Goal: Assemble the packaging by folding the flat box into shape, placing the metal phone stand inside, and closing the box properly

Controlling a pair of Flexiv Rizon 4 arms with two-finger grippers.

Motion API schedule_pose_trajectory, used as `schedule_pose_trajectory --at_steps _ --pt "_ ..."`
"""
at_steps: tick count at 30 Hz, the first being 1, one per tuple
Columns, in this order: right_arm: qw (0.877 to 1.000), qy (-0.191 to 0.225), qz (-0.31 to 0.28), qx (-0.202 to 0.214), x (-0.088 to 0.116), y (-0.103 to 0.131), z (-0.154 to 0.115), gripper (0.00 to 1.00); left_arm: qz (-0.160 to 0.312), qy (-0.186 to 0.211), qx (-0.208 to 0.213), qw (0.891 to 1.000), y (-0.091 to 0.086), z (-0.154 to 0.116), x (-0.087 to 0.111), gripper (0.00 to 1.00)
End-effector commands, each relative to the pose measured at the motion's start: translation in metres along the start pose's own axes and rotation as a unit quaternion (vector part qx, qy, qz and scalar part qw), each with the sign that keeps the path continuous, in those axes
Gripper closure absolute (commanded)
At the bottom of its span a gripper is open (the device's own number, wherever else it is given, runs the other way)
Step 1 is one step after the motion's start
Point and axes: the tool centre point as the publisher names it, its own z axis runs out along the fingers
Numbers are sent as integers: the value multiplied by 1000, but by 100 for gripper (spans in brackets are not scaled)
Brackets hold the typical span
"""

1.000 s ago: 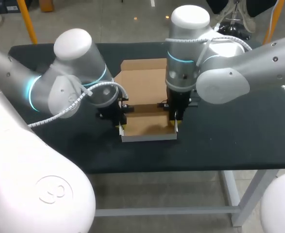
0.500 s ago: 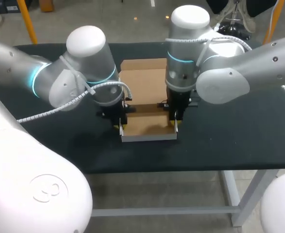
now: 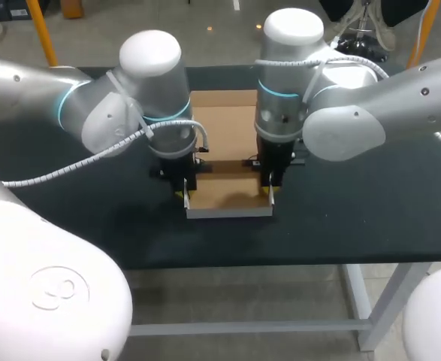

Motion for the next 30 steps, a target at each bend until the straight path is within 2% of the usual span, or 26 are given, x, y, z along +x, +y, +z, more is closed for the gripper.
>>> schedule_pose_trajectory --at_steps 1,12,19,21,23,25,26,30 --pt "1000 -2 0 1 -1 0 -1 100 -2 -91 2 996 -1 3 2 100" --pt "1000 -2 0 1 -1 0 -1 100 -7 -116 14 993 1 16 3 100" --pt "1000 -2 -11 -8 1 0 -6 100 -8 -119 20 993 2 17 4 100" --pt "1000 5 -18 -13 1 0 -8 82 -8 -118 22 993 2 16 4 100" --pt "1000 12 -24 -16 2 -1 -10 57 -8 -118 24 993 2 16 4 100" --pt "999 21 -32 -20 3 -2 -12 9 -9 -117 27 993 2 15 3 100" --pt "999 25 -35 -22 3 -2 -13 0 -9 -117 28 993 2 14 3 100" --pt "997 41 -51 -38 2 -5 -21 0 -10 -116 32 993 3 12 2 100"
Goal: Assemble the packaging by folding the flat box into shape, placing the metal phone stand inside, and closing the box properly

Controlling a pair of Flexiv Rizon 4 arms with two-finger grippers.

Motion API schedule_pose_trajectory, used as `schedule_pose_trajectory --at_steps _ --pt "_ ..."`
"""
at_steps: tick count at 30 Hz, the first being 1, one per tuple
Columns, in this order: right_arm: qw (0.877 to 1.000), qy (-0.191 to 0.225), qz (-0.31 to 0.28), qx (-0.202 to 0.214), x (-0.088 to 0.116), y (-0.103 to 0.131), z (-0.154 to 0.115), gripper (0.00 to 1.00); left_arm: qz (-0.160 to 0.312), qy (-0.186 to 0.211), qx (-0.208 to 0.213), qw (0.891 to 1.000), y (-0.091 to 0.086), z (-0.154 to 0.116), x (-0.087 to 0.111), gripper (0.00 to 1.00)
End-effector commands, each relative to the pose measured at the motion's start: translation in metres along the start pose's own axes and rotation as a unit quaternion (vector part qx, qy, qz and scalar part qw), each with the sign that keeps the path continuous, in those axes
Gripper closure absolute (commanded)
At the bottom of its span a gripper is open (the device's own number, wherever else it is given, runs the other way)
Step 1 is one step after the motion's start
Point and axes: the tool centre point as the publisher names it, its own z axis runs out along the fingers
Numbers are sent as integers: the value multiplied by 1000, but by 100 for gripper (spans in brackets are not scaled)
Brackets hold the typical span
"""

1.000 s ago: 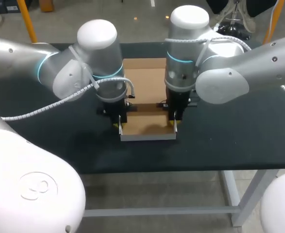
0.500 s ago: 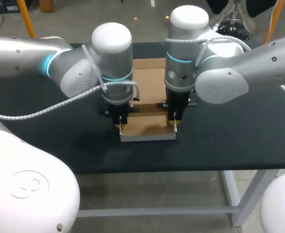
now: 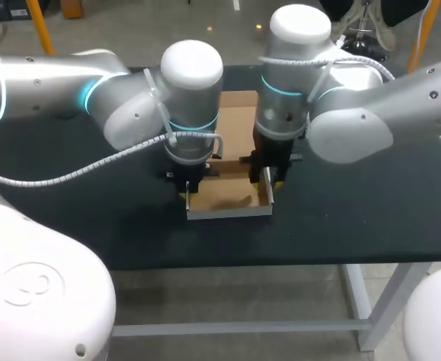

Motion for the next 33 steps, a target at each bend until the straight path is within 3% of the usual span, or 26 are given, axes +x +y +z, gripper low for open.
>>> schedule_pose_trajectory --at_steps 1,10,20,23,24,26,27,33 --pt "1000 20 -12 -20 -8 -9 -10 0 -2 -37 6 999 3 4 3 100" --pt "990 69 -99 -79 -21 -20 -48 0 -3 -36 16 999 4 1 0 100" --pt "964 102 -214 -121 -36 -35 -82 0 8 -33 20 999 4 1 -2 100" --pt "952 116 -251 -130 -40 -40 -90 0 11 -33 21 999 4 1 -2 100" --pt "940 129 -286 -136 -41 -43 -94 0 11 -32 21 999 4 0 -2 100" --pt "931 133 -310 -140 -43 -49 -99 0 13 -33 22 999 4 1 -3 100" --pt "920 145 -335 -143 -44 -52 -101 0 15 -34 22 999 4 1 -3 100" --pt "893 160 -387 -164 -52 -63 -112 0 26 -41 24 999 3 2 -3 100"
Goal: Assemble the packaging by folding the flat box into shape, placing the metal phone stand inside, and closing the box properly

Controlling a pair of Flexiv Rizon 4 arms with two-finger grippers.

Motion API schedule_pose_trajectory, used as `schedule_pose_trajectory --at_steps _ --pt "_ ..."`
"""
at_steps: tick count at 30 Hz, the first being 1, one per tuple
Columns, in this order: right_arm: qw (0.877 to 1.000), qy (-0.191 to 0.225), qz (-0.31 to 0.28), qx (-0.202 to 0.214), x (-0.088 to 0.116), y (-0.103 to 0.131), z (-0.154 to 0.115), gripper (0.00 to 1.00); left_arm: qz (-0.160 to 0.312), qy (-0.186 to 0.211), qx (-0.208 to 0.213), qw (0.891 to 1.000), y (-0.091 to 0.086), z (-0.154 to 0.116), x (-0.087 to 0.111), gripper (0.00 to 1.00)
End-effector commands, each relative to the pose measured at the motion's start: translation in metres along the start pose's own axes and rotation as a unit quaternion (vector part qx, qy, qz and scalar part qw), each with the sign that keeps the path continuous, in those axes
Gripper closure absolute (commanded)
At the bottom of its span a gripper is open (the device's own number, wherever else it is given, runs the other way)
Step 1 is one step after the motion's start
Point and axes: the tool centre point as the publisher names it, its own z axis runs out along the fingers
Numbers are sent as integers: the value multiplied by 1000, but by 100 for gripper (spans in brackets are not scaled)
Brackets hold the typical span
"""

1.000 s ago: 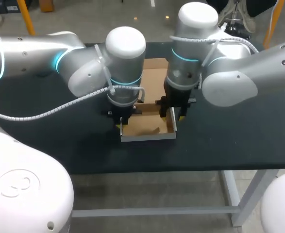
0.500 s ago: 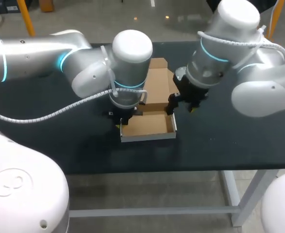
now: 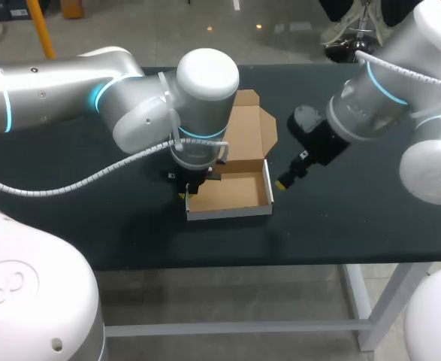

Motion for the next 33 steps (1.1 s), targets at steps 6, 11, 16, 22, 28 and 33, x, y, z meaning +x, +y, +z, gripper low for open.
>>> schedule_pose_trajectory --at_steps 6,11,16,22,28,33 --pt "996 40 -69 -44 4 -20 -31 0 22 -28 7 999 3 3 -1 100" --pt "996 34 -78 -42 6 -21 -33 0 29 -62 9 998 3 6 -3 100" --pt "994 31 -92 -39 10 -22 -32 0 37 -91 6 995 2 11 -4 100" --pt "993 30 -104 -41 11 -25 -34 0 32 -116 14 993 -1 16 -6 100" --pt "993 28 -103 -40 11 -26 -35 0 16 -93 18 995 -1 11 -10 100" --pt "994 29 -100 -36 10 -25 -32 0 4 -61 12 998 1 9 -13 100"
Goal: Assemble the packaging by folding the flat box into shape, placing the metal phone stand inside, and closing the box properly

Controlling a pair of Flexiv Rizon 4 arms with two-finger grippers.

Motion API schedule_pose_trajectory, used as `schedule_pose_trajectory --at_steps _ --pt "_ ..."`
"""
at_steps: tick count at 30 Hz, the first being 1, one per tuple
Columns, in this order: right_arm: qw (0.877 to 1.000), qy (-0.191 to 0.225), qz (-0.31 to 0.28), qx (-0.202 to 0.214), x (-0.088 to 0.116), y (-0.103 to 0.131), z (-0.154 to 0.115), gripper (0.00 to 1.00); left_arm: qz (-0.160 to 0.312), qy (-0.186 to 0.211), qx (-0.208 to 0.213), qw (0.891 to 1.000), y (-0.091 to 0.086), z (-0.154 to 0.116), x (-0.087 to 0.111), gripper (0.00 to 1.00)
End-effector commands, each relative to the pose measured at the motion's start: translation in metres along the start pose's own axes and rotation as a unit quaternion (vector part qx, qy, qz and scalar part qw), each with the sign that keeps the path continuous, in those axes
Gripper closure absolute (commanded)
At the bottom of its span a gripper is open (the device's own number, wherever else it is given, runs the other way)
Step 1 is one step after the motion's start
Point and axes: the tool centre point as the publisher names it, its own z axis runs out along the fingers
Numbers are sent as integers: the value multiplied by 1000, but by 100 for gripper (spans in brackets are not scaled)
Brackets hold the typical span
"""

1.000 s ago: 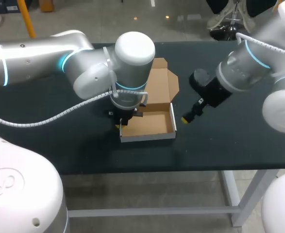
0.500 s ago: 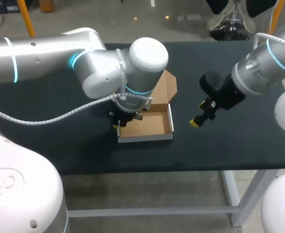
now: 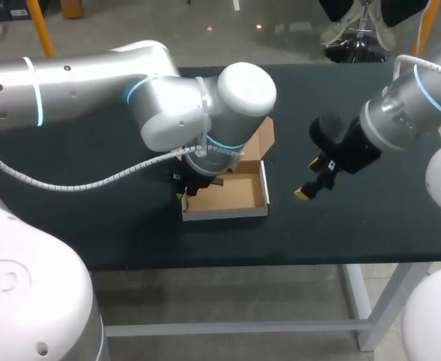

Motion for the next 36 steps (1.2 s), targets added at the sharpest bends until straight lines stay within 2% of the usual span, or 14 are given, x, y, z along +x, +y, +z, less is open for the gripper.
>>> schedule_pose_trajectory --at_steps 1,2,4,7,12,14,16,23,26,28,34,36 --pt "1000 4 0 3 -1 1 0 0 -6 33 0 999 2 7 -5 100" --pt "1000 4 1 4 -2 1 0 0 -7 47 -1 999 2 6 -6 93" --pt "1000 4 2 6 -2 2 1 0 -11 65 2 998 2 3 -8 72" --pt "1000 4 4 9 -3 2 2 0 -17 97 4 995 2 -1 -10 58" --pt "1000 3 7 15 -3 3 4 0 -26 134 8 991 1 -8 -11 52" --pt "1000 3 9 17 -3 3 5 0 -27 147 10 989 2 -10 -11 45" --pt "1000 2 10 19 -3 3 6 0 -29 156 12 987 2 -12 -10 42" --pt "1000 -1 14 25 -4 3 7 0 -40 171 21 984 2 -13 -12 44" --pt "1000 -1 15 26 -5 3 7 0 -43 189 10 981 1 -16 -14 41" --pt "1000 -2 15 27 -5 3 8 0 -42 194 8 980 1 -19 -15 42" --pt "999 -4 17 29 -5 3 8 0 -24 188 17 982 3 -22 -15 65" --pt "999 -5 18 29 -5 3 8 0 -16 186 19 982 4 -21 -15 80"
